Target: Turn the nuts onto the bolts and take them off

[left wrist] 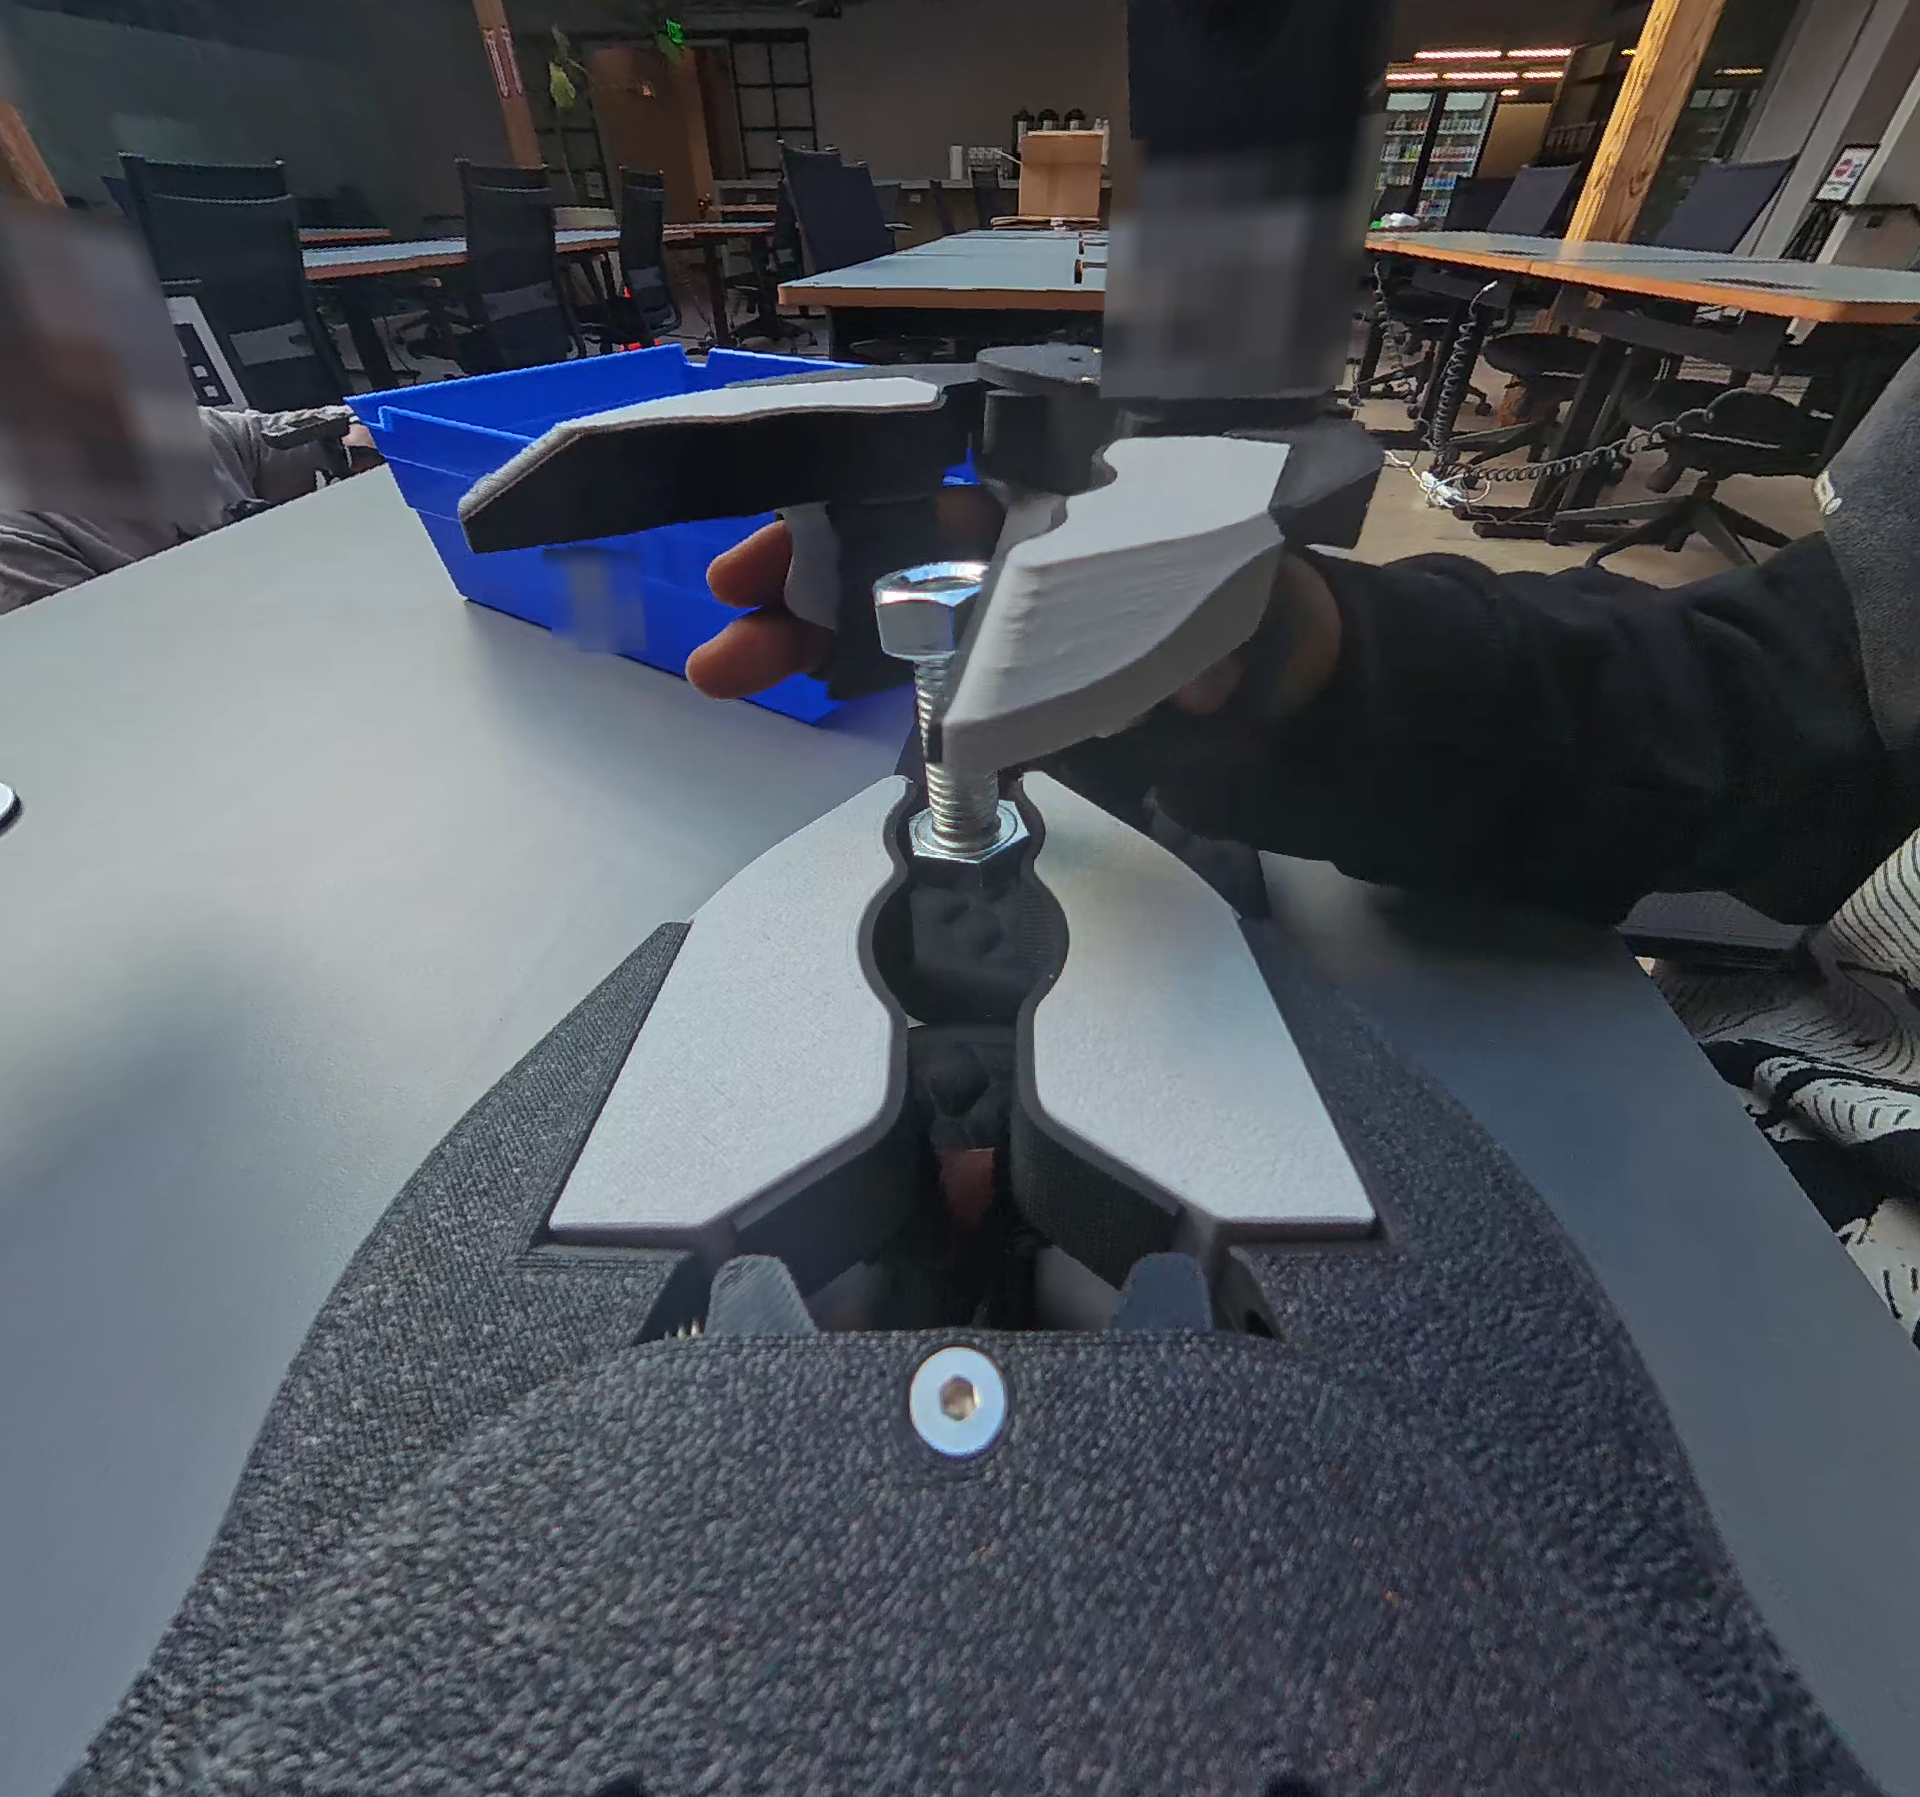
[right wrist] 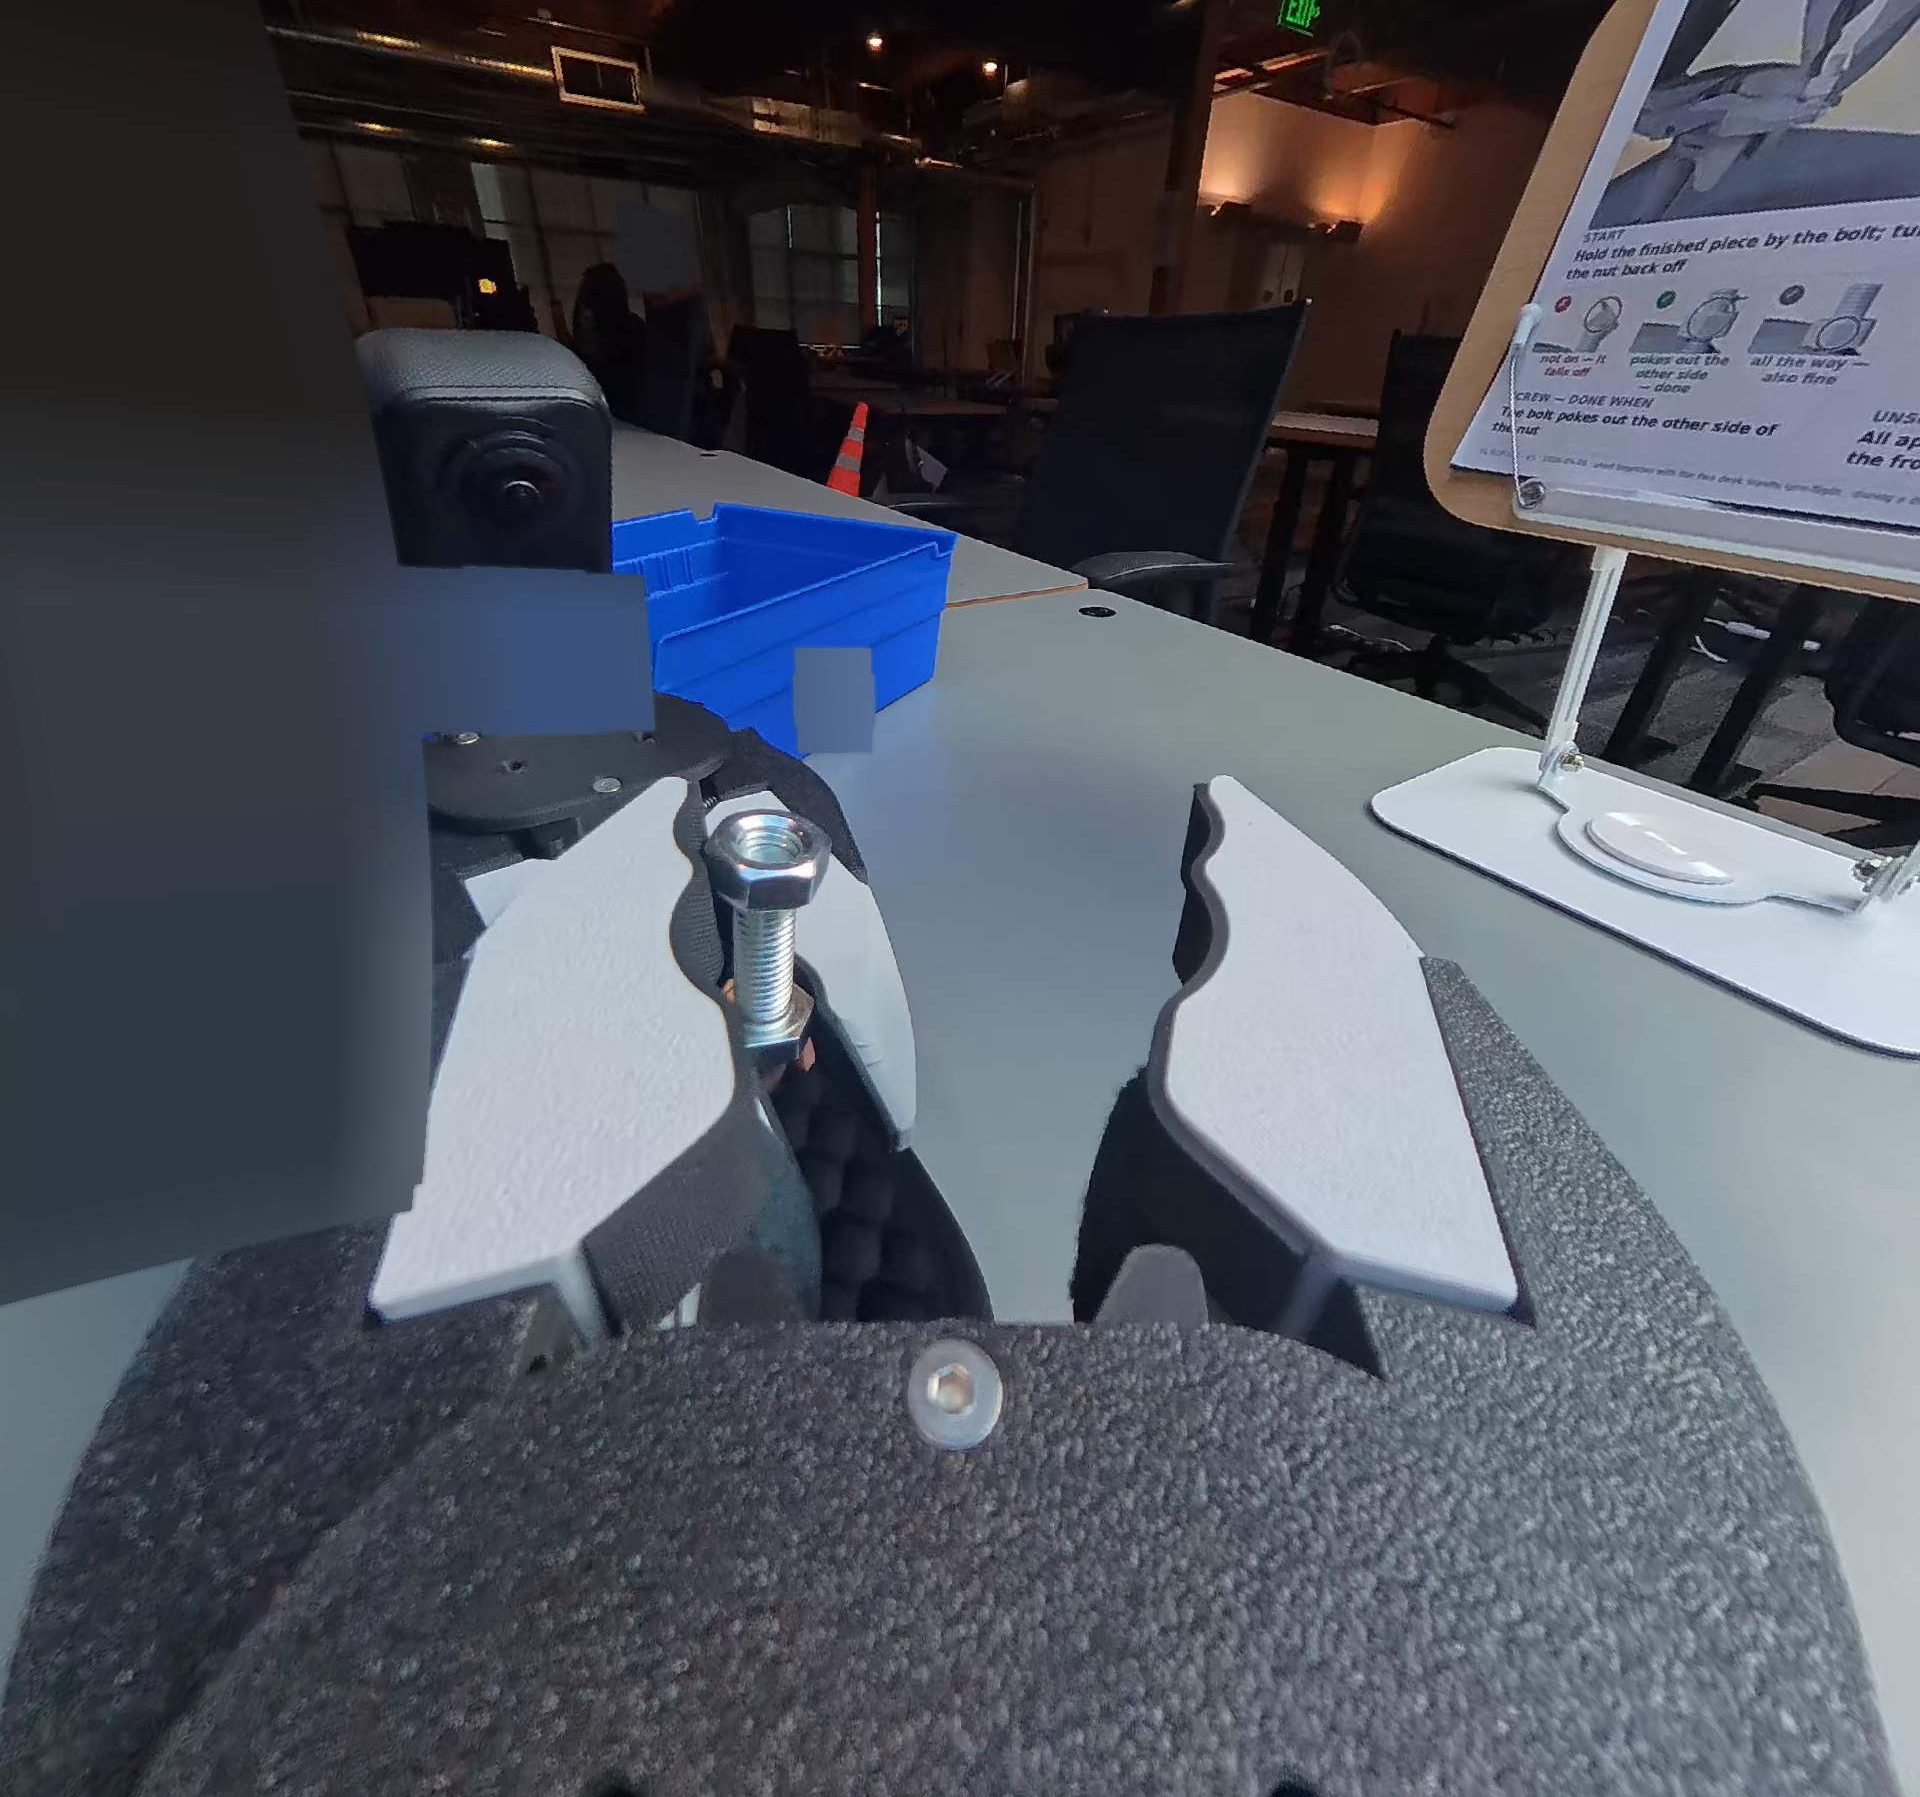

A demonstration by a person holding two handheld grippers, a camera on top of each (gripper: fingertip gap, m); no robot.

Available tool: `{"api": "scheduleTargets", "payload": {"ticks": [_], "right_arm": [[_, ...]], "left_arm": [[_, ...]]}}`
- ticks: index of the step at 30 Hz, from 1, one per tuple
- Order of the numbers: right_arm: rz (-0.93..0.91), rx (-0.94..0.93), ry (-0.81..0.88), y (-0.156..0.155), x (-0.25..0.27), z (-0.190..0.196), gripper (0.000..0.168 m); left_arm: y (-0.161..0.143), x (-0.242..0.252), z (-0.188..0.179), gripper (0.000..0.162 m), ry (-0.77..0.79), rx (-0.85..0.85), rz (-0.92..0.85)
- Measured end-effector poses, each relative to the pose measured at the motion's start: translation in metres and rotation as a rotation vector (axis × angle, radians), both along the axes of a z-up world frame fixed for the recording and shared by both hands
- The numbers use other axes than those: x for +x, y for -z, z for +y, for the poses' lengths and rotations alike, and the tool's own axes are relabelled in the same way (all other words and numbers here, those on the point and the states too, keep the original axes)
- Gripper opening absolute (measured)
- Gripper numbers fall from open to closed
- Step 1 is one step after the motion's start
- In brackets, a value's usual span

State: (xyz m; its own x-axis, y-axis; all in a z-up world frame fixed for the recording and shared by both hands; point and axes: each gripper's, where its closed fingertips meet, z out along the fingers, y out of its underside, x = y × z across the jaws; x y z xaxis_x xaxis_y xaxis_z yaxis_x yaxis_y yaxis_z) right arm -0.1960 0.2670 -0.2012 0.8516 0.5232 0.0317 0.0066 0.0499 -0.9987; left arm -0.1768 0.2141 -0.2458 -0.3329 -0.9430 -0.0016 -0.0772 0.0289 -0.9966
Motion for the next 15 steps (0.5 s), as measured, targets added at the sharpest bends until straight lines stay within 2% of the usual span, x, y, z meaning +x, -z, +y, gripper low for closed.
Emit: {"api": "scheduleTargets", "payload": {"ticks": [15], "right_arm": [[0.020,-0.008,0.063,-0.001,0.045,-0.026,0.085]], "left_arm": [[0.000,0.000,0.000,0.015,-0.001,-0.004,0.000]]}}
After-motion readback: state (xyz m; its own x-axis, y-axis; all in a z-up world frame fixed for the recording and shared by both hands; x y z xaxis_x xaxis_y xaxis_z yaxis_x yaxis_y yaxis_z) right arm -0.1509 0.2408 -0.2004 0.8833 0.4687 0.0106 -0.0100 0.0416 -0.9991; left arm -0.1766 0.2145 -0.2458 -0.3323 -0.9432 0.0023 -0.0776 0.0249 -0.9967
